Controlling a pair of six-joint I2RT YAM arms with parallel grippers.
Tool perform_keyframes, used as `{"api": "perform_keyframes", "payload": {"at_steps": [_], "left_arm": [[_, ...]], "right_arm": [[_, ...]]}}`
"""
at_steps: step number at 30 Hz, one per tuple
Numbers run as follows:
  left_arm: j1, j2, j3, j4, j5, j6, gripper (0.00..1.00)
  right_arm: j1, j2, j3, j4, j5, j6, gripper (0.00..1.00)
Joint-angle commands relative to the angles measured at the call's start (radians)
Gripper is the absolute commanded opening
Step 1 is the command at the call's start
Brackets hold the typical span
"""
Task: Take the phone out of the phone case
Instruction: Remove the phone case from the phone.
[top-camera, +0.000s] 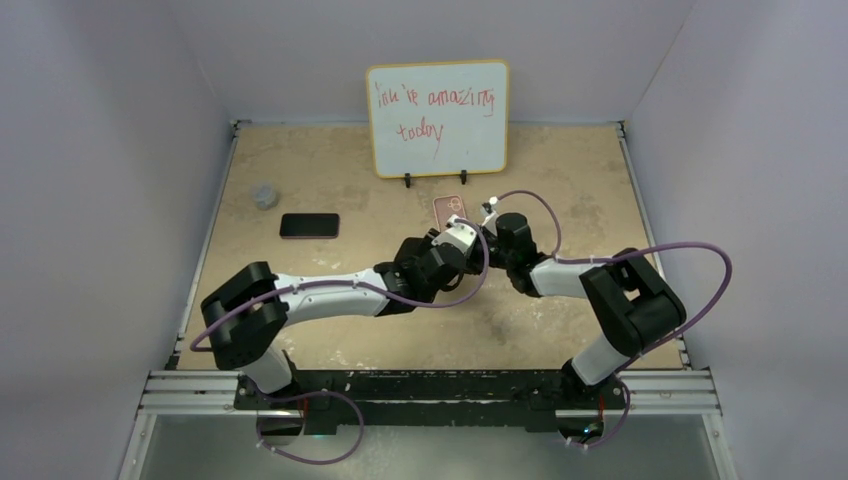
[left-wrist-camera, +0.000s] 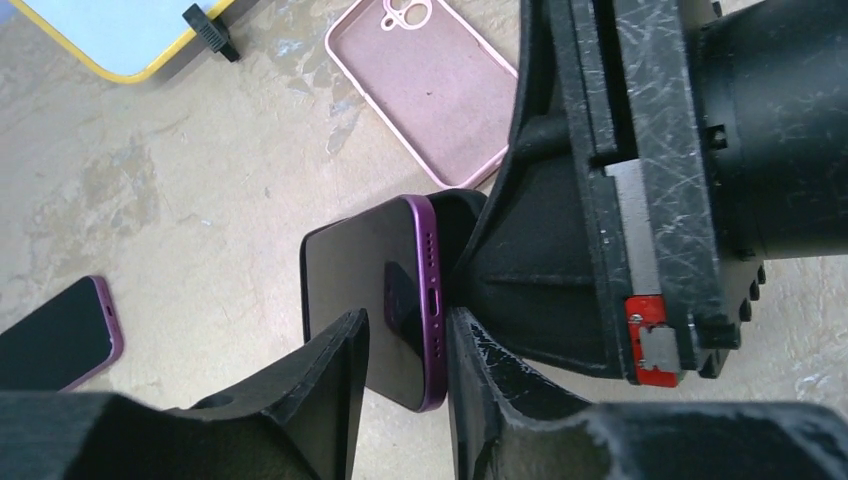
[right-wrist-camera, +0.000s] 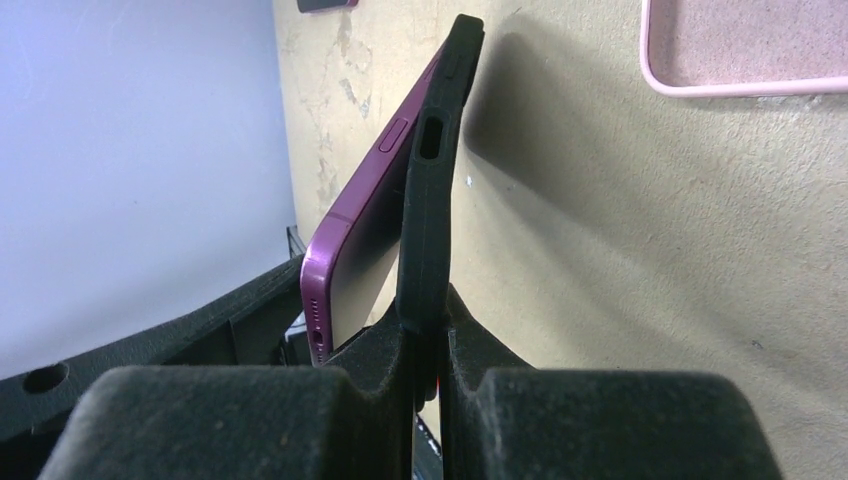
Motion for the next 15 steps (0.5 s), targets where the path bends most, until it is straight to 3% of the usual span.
{"api": "perform_keyframes", "payload": {"at_steps": [1,8,15], "left_arm": [[-0.015,0.023,0.074,-0.086,-0.107,0.003,0.32],[-0.020,-0.035,0.088,-0.112,-0.102,0.021,0.02],[-0.019,-0.123,0.068,-0.140,-0.105,0.014,0.00]], "right_arm": [[0.011,0.004,0.043,0.067,-0.047,0.012,0.00],[0.012,0.016,0.041,0.065,-0.034,0.006,0.00],[0.012,0.006,0.034,0.015,-0.013,-0.028,0.00]]}}
